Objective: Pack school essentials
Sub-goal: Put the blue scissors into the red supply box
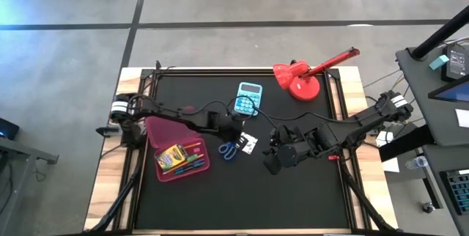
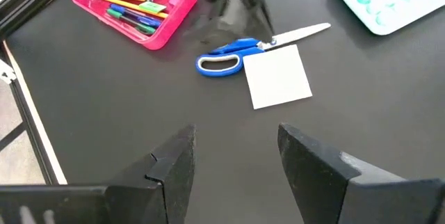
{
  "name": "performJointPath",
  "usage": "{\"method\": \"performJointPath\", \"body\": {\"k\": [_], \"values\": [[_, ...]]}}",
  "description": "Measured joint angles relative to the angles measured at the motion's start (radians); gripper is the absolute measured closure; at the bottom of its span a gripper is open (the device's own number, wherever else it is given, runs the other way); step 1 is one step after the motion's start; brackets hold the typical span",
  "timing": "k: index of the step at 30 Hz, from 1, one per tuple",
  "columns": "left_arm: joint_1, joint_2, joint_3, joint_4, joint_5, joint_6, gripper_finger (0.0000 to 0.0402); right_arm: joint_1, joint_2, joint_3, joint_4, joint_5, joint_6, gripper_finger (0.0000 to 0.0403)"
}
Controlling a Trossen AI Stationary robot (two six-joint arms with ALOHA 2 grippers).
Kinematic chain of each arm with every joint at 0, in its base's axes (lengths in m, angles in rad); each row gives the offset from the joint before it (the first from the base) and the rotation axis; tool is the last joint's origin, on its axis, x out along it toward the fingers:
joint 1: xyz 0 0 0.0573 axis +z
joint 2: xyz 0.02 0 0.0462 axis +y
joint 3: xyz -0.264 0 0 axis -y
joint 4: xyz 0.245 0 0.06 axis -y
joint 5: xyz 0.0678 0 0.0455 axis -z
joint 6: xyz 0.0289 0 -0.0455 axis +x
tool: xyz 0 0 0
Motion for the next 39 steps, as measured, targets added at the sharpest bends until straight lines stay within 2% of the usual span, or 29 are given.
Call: {"method": "performJointPath", "body": {"k": [4, 8, 12, 18, 22, 25, 30, 39], "values": [[0.002, -0.004, -0.018, -0.06, -0.001, -0.008, 0.0395, 0.002, 0.0, 0.0, -0.001, -0.002, 0.038, 0.0211], [0.0, -0.004, -0.033, -0.085, 0.035, -0.008, 0.0377, 0.002, 0.0, 0.0, 0.0, -0.019, 0.059, 0.0211], [-0.002, -0.004, -0.037, -0.083, 0.041, 0.024, 0.0333, 0.002, 0.0, 0.0, 0.0, -0.022, 0.06, 0.0211], [-0.017, -0.004, -0.037, -0.082, 0.041, 0.176, 0.0254, 0.002, 0.0, 0.0, -0.001, -0.027, 0.059, 0.0211], [-0.05, 0.005, -0.038, -0.072, 0.049, 0.261, 0.022, 0.002, 0.0, 0.0, -0.001, -0.029, 0.059, 0.0211], [-0.079, 0.022, -0.037, -0.04, 0.044, 0.328, 0.0213, 0.002, 0.0, 0.0, -0.001, -0.029, 0.059, 0.0211], [-0.095, 0.035, -0.038, -0.043, -0.075, 0.308, 0.0212, 0.004, 0.0, 0.0, -0.002, -0.03, 0.059, 0.0211], [-0.102, 0.088, -0.034, -0.04, -0.071, 0.309, 0.0212, 0.013, 0.0, 0.0, -0.002, -0.051, 0.059, 0.0211]]}}
